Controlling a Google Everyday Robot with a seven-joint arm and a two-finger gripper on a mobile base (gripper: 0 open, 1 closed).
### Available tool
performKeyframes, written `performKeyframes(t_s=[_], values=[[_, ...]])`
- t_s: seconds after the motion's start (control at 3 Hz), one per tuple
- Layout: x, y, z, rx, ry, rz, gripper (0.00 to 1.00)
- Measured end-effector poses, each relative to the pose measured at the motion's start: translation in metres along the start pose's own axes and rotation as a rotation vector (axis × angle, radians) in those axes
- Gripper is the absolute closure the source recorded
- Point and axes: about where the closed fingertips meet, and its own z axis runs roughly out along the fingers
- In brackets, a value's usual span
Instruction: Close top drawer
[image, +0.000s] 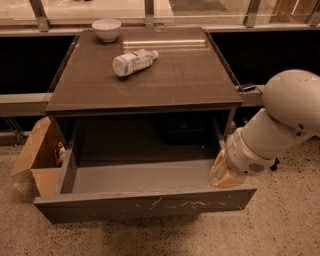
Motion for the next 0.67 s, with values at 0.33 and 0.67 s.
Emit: performKeyframes(t_s=[0.33,0.67], values=[[0.004,0.017,0.035,-0.026,-0.003,-0.081,1.00],[0.012,0.034,0.063,-0.045,-0.013,-0.139,1.00]])
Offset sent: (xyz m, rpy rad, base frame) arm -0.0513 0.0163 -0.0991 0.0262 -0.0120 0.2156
